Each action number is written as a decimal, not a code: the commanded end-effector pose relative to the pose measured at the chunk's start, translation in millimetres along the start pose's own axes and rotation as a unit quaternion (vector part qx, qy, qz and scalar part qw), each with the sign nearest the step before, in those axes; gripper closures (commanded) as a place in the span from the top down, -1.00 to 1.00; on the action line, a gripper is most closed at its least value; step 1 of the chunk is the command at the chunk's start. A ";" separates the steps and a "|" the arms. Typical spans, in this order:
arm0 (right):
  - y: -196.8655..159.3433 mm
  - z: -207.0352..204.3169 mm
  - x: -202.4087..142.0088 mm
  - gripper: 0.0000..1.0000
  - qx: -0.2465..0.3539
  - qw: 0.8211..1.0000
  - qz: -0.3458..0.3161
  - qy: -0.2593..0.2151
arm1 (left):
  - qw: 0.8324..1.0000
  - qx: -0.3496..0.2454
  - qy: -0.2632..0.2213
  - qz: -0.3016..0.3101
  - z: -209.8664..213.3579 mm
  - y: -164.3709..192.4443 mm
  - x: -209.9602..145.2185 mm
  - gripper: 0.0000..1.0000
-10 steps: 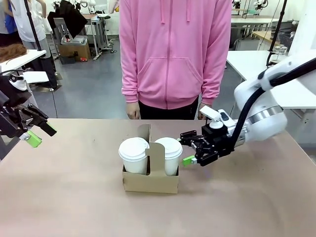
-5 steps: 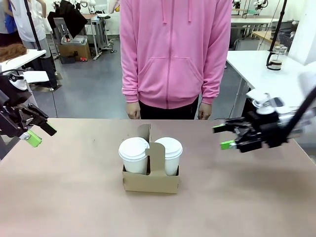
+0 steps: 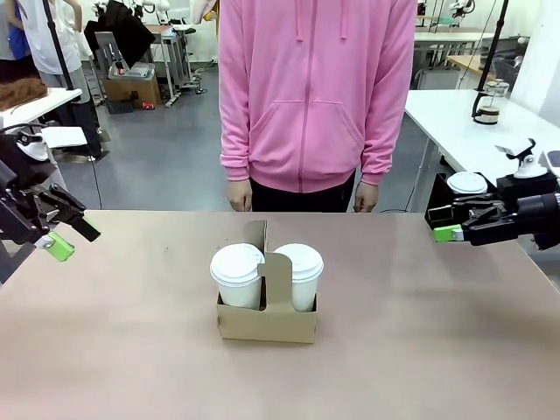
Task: Pour a drink into a cup and package it in a carrier.
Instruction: Insert the held 600 ml Paper Cup into the Cup Carrier.
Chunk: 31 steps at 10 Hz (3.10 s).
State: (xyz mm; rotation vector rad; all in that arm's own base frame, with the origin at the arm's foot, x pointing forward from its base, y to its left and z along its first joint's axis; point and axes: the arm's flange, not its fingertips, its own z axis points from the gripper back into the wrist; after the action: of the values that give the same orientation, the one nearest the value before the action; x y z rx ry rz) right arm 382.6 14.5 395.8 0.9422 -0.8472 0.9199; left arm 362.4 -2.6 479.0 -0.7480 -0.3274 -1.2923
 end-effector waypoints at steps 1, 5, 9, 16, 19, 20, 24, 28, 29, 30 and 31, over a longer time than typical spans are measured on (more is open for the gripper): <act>1.5 0.2 2.1 1.00 0.002 1.000 0.015 -0.001 | 1.000 -0.002 0.000 -0.005 0.7 -1.1 -1.1 1.00; 1.5 0.2 2.1 1.00 0.002 1.000 0.015 -0.001 | 1.000 -0.002 0.000 -0.005 0.7 -1.1 -1.1 1.00; 1.5 0.2 2.1 1.00 0.002 1.000 0.015 -0.001 | 1.000 -0.002 0.000 -0.005 0.7 -1.1 -1.1 1.00; 1.5 0.2 2.1 1.00 0.002 1.000 0.015 -0.001 | 1.000 -0.002 0.000 -0.005 0.7 -1.1 -1.1 1.00; 1.5 0.2 2.1 1.00 0.002 1.000 0.015 -0.001 | 1.000 -0.002 0.000 -0.005 0.7 -1.1 -1.1 1.00; 1.5 0.2 2.1 1.00 0.002 1.000 0.015 -0.001 | 1.000 -0.002 0.000 -0.005 0.7 -1.1 -1.1 1.00; 1.5 0.2 2.1 1.00 0.002 1.000 0.015 -0.001 | 1.000 -0.002 0.000 -0.005 0.7 -1.1 -1.1 1.00; 1.5 0.2 2.1 1.00 0.002 1.000 0.015 -0.001 | 1.000 -0.002 0.000 -0.005 0.7 -1.1 -1.1 1.00; 1.5 0.2 2.1 1.00 0.002 1.000 0.015 -0.001 | 1.000 -0.002 0.000 -0.005 0.7 -1.1 -1.1 1.00; 1.5 0.2 2.1 1.00 0.002 1.000 0.015 -0.001 | 1.000 -0.002 0.000 -0.005 0.7 -1.1 -1.1 1.00; 1.5 0.2 2.1 1.00 0.002 1.000 0.015 -0.001 | 1.000 -0.002 0.000 -0.005 0.7 -1.1 -1.1 1.00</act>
State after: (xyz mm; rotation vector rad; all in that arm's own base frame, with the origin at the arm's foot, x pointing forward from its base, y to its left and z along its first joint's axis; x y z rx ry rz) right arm 382.5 15.4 396.7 0.9410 -0.8506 0.9275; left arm 362.5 -2.5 478.6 -0.7486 -0.3266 -1.2918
